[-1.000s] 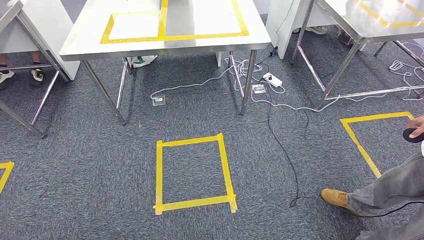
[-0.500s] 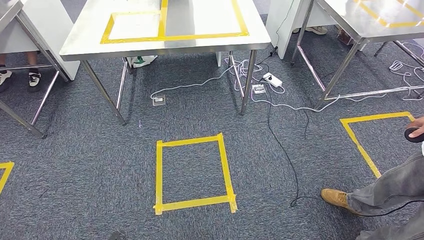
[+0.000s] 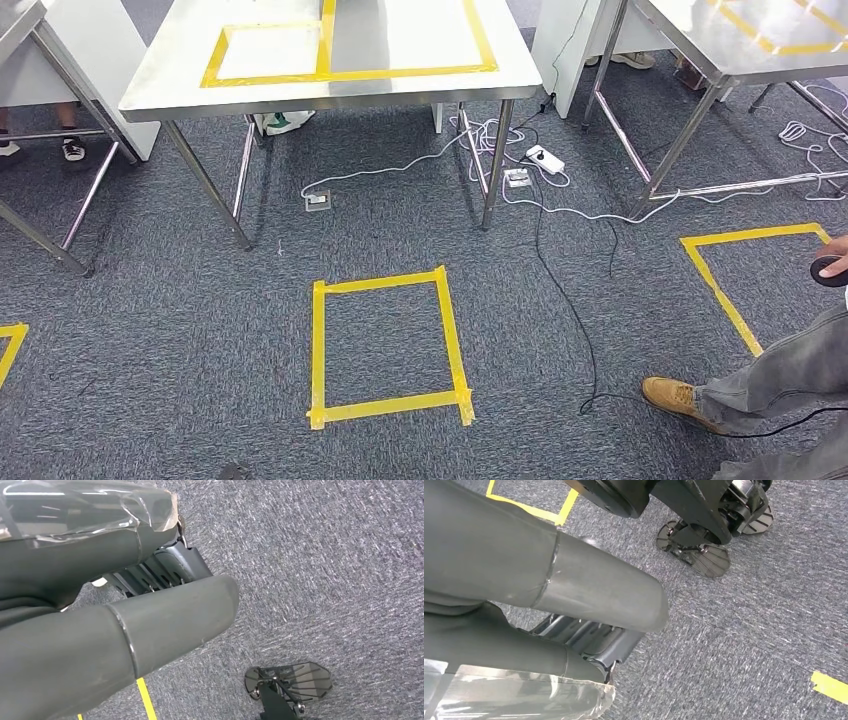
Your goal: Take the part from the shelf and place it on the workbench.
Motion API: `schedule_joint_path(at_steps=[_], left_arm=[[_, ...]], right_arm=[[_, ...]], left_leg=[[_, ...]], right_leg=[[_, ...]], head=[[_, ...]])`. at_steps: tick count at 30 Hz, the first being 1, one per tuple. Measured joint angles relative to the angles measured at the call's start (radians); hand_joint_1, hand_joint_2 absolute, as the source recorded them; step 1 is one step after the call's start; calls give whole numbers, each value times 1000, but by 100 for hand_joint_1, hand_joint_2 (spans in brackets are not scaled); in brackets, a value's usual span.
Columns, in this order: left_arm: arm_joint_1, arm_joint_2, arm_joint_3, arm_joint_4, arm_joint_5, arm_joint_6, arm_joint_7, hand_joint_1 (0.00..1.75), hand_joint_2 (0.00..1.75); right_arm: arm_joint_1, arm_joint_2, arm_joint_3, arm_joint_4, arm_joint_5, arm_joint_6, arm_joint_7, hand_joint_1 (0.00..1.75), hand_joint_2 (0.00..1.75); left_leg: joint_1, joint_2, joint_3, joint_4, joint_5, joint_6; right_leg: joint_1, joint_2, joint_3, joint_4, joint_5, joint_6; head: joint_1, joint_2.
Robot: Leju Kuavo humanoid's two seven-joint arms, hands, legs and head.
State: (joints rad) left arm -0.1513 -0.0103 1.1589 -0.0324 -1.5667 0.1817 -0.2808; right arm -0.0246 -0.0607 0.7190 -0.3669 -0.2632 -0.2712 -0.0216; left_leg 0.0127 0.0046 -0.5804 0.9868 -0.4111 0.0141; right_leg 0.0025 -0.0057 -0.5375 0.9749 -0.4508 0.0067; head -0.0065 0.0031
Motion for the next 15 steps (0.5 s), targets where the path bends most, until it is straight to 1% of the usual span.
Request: schedule_joint_path(at_steps=[15], left_arm=[[-1,0,0,0,0,4,0,175,0]], right_arm=[[-3,1,0,0,6,-7,-4,175,0]], left_leg=[[0,0,0,0,0,0]], right_leg=[[0,0,0,0,0,0]], head=[[0,0]])
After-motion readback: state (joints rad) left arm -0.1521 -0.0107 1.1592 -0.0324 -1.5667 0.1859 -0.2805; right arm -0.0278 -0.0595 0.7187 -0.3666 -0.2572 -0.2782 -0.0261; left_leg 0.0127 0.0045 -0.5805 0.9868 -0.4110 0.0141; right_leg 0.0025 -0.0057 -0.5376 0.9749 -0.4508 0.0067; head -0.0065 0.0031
